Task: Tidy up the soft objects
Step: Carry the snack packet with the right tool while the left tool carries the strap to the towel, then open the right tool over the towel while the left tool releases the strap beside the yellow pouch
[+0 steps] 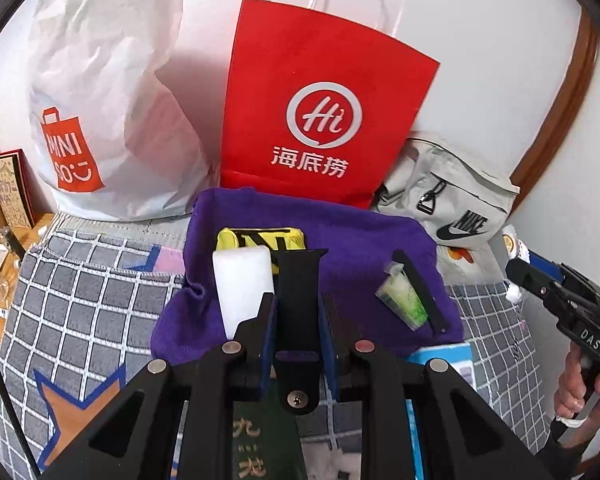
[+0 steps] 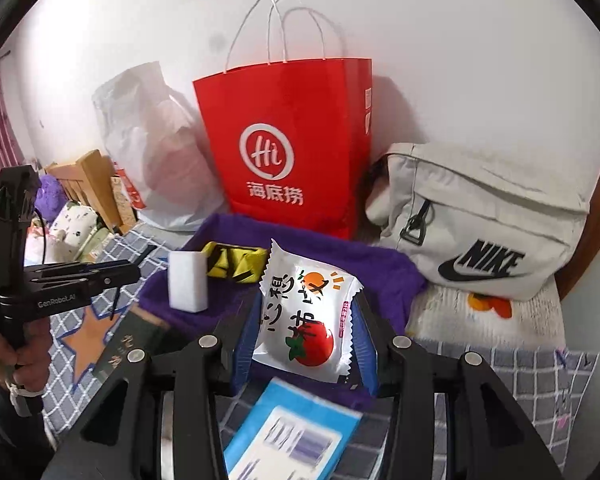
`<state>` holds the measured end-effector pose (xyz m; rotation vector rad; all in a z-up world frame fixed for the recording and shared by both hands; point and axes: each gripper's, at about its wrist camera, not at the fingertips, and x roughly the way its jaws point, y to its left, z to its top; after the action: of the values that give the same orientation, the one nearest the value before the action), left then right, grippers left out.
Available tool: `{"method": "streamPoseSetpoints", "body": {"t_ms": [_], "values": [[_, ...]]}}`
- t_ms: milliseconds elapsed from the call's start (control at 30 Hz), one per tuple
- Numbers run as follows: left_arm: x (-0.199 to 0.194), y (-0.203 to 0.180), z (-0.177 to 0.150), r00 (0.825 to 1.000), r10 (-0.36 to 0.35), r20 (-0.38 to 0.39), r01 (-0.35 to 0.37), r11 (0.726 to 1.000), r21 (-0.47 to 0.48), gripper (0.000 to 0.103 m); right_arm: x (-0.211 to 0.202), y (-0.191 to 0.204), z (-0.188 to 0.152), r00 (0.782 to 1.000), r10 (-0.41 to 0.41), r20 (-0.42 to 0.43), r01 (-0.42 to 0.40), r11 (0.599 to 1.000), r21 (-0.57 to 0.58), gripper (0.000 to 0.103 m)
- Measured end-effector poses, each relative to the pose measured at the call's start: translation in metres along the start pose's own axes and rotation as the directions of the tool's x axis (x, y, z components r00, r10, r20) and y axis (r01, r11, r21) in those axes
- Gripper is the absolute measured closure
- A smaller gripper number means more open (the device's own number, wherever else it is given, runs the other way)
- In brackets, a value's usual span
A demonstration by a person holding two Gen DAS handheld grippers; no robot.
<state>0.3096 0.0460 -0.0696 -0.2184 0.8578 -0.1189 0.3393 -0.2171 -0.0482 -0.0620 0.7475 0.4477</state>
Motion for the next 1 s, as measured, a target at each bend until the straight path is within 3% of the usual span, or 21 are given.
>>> {"method": "streamPoseSetpoints", "body": {"t_ms": [333,567,1000], "values": [[0.053,-0.004,0.017,0.998,-0.018,-0.06,0.017,1.0,-0.015,0.083,0.056,-0.004,0.011,0.994,0.089,-0.059,-0.087,0.996,0.034,0.059],[0.084,0.002,0.018,0.996,0.018,-0.092,-0.018,1.0,0.003,0.083,0.098,-0.007,-0.006,0.982,0.112,-0.149,-0.105,0.993,0.055,0.059],[0.114,0.001,0.019,0.991,0.024,-0.132,-0.023,1.0,0.01,0.083,0.145,-0.018,-0.028,0.957,0.059,-0.284,-0.048,0.998,0.044,0.059]]}}
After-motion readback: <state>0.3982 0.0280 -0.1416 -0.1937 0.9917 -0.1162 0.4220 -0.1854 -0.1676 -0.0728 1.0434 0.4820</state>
